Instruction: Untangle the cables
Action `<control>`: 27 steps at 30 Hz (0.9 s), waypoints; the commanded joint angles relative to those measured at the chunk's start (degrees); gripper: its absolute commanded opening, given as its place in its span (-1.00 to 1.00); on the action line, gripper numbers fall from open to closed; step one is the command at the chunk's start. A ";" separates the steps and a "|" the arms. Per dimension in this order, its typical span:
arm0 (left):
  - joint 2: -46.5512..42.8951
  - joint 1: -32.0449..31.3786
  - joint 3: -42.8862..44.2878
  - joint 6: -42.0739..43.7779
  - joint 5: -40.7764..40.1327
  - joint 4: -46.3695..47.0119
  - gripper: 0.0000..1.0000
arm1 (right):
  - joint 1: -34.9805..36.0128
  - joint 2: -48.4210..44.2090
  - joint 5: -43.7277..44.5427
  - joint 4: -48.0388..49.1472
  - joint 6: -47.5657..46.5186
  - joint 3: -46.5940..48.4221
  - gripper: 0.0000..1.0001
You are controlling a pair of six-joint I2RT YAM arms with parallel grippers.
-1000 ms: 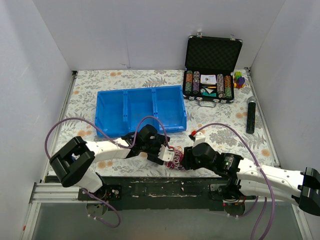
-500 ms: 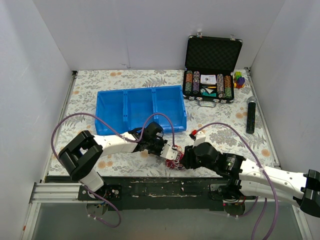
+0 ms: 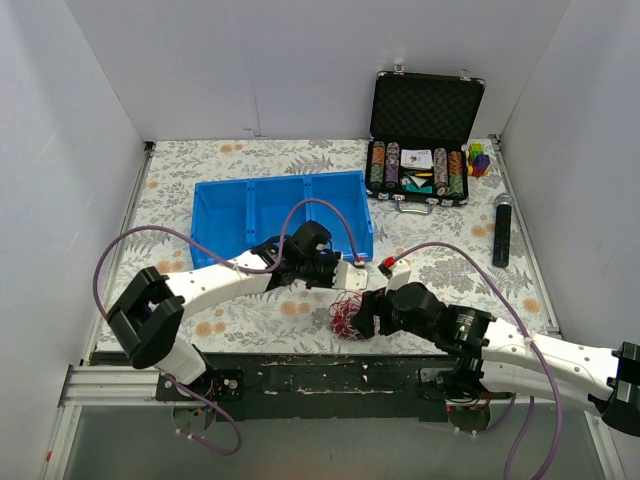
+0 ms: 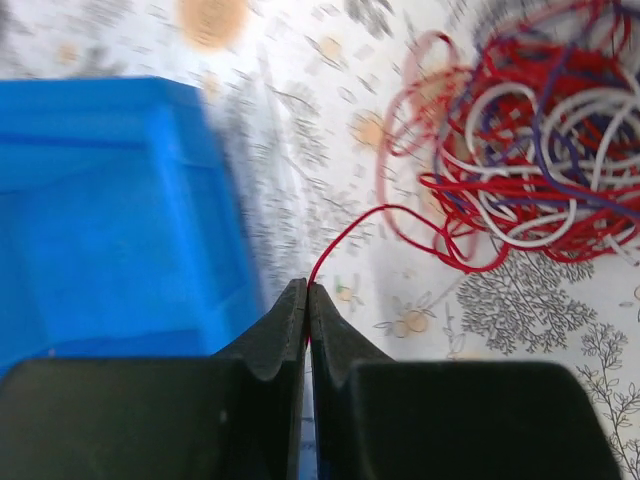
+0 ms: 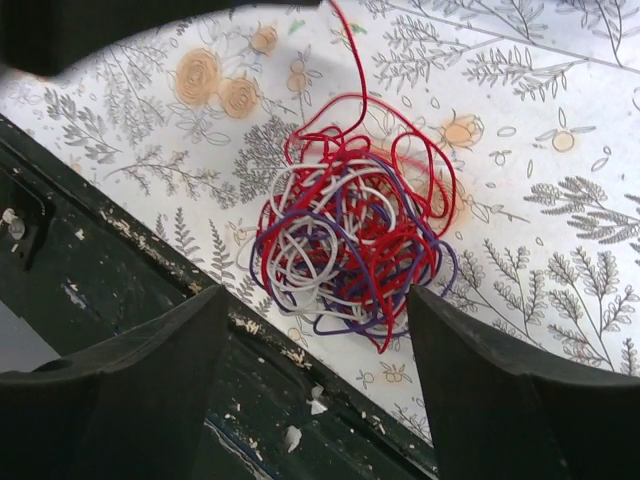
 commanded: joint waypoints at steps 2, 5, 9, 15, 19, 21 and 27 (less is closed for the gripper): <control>-9.64 -0.28 7.36 -8.91 -1.00 -4.75 -1.00 | 0.05 -0.59 0.94 3.90 -1.21 3.08 0.68; -13.33 -0.37 10.35 -11.02 -1.43 -9.50 -1.00 | 0.05 0.81 2.70 3.11 -2.00 4.84 0.70; -18.25 -0.46 13.69 -12.96 -2.66 -11.97 -1.00 | 0.05 1.52 5.42 2.23 -3.14 6.68 0.70; -21.86 -0.81 21.69 -18.40 -7.58 -11.19 -1.00 | 0.05 1.52 7.10 2.66 -4.99 7.92 0.69; -24.49 -0.72 23.28 -23.14 -19.07 -3.21 -1.00 | -0.04 2.92 6.92 4.24 -4.47 7.13 0.69; -25.38 -0.37 24.33 -24.03 -23.83 1.72 -1.00 | 0.05 3.45 7.01 5.03 -3.85 6.25 0.69; -23.28 0.07 33.29 -24.03 -23.06 1.04 -1.00 | 0.05 7.83 7.01 12.68 -1.31 1.60 0.68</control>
